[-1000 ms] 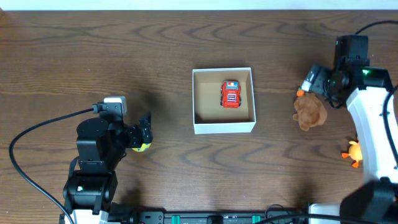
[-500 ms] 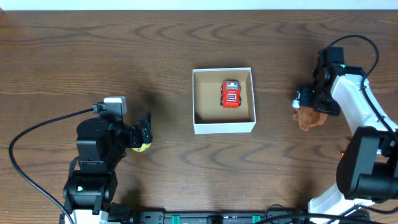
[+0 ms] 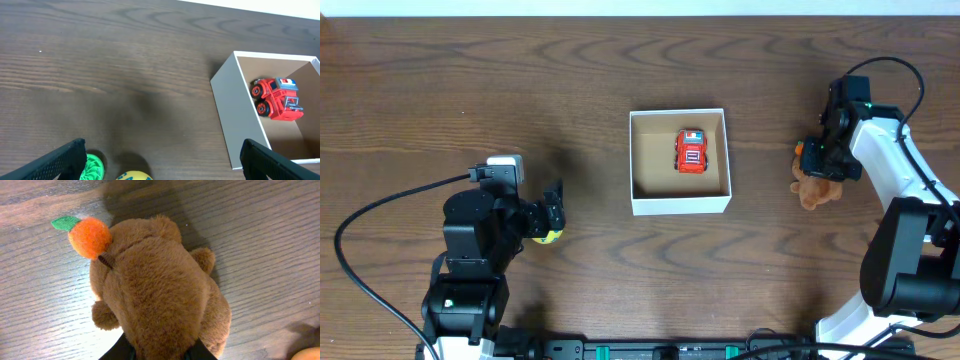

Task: Pack container
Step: 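Grasp the brown plush bear with the right gripper and lift, then place the bear in the box beside the truck and release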

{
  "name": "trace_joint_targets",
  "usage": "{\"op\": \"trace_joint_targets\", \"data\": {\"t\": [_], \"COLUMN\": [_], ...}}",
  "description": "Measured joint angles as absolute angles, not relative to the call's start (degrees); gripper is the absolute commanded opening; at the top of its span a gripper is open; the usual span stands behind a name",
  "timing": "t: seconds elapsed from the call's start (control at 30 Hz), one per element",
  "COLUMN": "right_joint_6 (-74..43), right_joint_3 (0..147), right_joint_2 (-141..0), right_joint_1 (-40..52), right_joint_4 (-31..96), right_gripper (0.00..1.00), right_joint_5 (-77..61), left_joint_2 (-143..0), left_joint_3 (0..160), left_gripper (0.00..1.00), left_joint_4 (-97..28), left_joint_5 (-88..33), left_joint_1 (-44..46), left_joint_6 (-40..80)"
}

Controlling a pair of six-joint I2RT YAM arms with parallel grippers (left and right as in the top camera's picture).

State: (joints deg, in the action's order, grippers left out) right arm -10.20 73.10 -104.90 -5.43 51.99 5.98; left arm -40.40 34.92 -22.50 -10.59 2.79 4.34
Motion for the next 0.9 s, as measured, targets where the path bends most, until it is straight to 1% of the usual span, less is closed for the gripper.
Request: {"op": "trace_joint_targets", "data": {"t": [0.1, 0.17, 0.2, 0.4, 0.5, 0.57, 0.7, 0.9], "right_joint_6": [-10.2, -10.2, -10.2, -11.7, -14.2, -16.7, -23.5, -33.3], "right_joint_3": [73.7, 74.7, 75.4, 79.3, 80.1, 80.2, 80.2, 80.2], "right_joint_2": [-103.9, -102.1, -100.6, -88.2, -85.1, -84.9, -87.8, -95.2], "right_joint_1": [-4.5, -2.9, -1.7, 10.7, 17.6, 22.3, 28.8, 33.6], "right_joint_4": [52.1, 51.7, 51.1, 42.3, 38.2, 35.9, 35.2, 35.2], "right_gripper": [0.07, 0.01, 0.01, 0.03, 0.03, 0.01, 0.01, 0.01], "right_joint_5": [6.0, 5.9, 5.9, 4.4, 3.7, 3.5, 4.6, 6.4], "left_joint_2": [-40.4, -40.4, -40.4, -40.4, -40.4, -40.4, -40.4, -40.4], "left_joint_3": [34.9, 34.9, 34.9, 34.9, 34.9, 34.9, 34.9, 34.9], "left_gripper": [0.98, 0.98, 0.98, 0.98, 0.98, 0.98, 0.98, 0.98], "left_joint_4": [-22.5, -22.5, -22.5, -22.5, -22.5, -22.5, -22.5, -22.5], "left_joint_5": [-10.6, -10.6, -10.6, -10.6, -10.6, -10.6, -10.6, -10.6], "left_joint_1": [2.8, 2.8, 2.8, 2.8, 2.8, 2.8, 2.8, 2.8], "left_joint_6": [4.3, 4.3, 4.3, 4.3, 4.3, 4.3, 4.3, 4.3]}}
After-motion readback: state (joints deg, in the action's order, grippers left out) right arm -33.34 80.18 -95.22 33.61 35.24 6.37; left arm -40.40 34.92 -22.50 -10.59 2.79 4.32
